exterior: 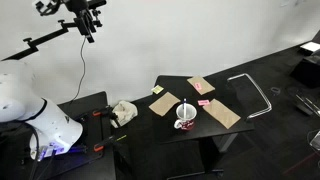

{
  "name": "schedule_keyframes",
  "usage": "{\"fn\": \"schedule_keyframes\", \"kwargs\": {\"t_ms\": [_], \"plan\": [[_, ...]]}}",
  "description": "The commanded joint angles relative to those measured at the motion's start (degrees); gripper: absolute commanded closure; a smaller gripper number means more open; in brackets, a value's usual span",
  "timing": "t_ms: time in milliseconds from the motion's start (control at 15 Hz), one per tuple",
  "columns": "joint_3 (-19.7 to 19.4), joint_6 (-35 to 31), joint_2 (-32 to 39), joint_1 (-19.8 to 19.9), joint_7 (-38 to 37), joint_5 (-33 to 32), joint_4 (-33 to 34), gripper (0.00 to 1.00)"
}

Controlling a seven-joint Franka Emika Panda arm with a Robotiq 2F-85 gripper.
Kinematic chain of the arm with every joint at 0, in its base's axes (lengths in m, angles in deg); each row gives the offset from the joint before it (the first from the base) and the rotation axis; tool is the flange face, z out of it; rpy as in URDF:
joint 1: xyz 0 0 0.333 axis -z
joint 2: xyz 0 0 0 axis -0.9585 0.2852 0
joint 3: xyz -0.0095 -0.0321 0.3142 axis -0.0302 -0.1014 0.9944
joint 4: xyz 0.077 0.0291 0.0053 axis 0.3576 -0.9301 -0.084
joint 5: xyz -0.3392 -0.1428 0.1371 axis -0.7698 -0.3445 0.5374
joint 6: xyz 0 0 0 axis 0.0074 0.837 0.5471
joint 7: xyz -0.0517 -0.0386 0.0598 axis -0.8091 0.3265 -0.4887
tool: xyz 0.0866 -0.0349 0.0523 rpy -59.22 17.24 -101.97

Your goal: Put the pen on the table

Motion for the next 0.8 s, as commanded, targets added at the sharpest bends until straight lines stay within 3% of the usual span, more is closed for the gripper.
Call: {"fn": "schedule_keyframes", "kwargs": {"t_ms": [0,467,733], "plan": [[0.43,0.27,-0.08,0.67,0.39,0.35,0.16,0.00],[-0.06,-0.40,-0.44,0.98,1.45,-0.47,0.19,0.00],[-3.10,0.05,-0.52,3.19,5.63,-5.54,1.55,0.00]]}}
